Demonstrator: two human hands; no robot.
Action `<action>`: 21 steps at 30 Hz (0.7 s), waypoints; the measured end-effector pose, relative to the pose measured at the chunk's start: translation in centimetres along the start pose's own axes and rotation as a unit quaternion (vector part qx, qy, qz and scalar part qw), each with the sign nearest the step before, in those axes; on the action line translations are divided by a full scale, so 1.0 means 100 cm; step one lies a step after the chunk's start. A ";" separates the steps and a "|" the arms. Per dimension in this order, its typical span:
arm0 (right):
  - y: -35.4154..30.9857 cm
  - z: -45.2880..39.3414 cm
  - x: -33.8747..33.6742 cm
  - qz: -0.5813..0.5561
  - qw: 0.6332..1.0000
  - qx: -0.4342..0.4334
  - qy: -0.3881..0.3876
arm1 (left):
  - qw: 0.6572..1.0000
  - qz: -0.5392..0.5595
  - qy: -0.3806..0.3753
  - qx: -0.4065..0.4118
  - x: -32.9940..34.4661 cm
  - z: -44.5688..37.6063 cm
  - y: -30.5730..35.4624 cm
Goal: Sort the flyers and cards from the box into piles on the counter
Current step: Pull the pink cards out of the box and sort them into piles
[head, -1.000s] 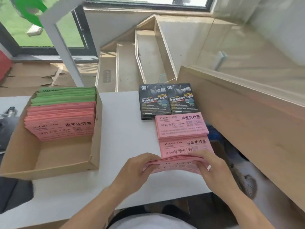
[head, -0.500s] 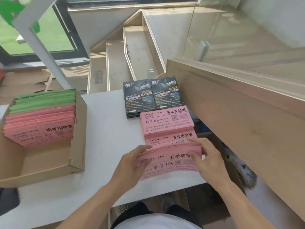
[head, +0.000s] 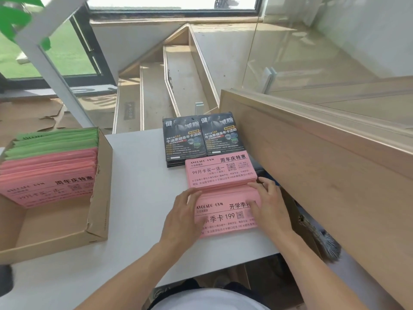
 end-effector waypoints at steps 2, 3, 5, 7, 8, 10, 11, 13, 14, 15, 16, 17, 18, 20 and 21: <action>-0.004 0.010 -0.003 -0.010 0.998 -0.009 -0.068 | 0.999 0.022 -0.032 0.020 0.006 0.013 -0.001; -0.006 0.015 -0.002 -0.017 0.993 -0.006 -0.115 | 0.998 0.021 -0.053 0.030 0.010 0.019 0.000; -0.006 0.026 0.001 -0.017 0.983 0.008 -0.182 | 0.994 -0.014 -0.097 0.046 0.022 0.023 0.004; -0.004 0.030 0.005 -0.010 0.980 0.024 -0.199 | 0.991 -0.052 -0.114 0.054 0.030 0.022 0.007; -0.003 0.029 0.006 -0.002 0.981 0.027 -0.195 | 0.991 -0.057 -0.111 0.053 0.032 0.020 0.008; 0.000 0.025 0.007 0.020 0.986 0.023 -0.163 | 0.992 -0.059 -0.102 0.045 0.035 0.016 0.008; 0.002 0.022 0.008 0.029 0.989 0.023 -0.143 | 0.993 -0.060 -0.098 0.038 0.035 0.013 0.008; 0.008 0.016 0.011 0.043 0.992 0.022 -0.117 | 0.994 -0.061 -0.091 0.024 0.035 0.009 0.009; 0.011 0.013 0.013 0.040 0.992 0.024 -0.116 | 0.994 -0.063 -0.089 0.020 0.034 0.008 0.011; 0.013 0.010 0.016 0.031 0.992 0.028 -0.118 | 0.994 -0.068 -0.088 0.018 0.034 0.007 0.013; 0.015 0.007 0.017 0.024 0.992 0.033 -0.121 | 0.993 -0.074 -0.088 0.019 0.035 0.007 0.016; 0.016 0.006 0.019 0.023 0.991 0.034 -0.124 | 0.993 -0.078 -0.089 0.024 0.036 0.008 0.018; 0.017 0.006 0.019 0.030 0.991 0.034 -0.125 | 0.992 -0.080 -0.090 0.029 0.038 0.009 0.020; 0.019 0.006 0.019 0.041 0.990 0.035 -0.127 | 0.992 -0.080 -0.091 0.035 0.041 0.010 0.021; 0.019 0.006 0.018 0.044 0.990 0.036 -0.128 | 0.992 -0.080 -0.093 0.038 0.042 0.010 0.021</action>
Point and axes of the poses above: each hand's wrist, its own z-axis away from the middle knuckle, its own x-axis out of the palm, y = z × x, the point moved 4 cm from there along -z, towards the middle knuckle, and after that the axes turned 10 degrees about -x, right-handed, at the moved point
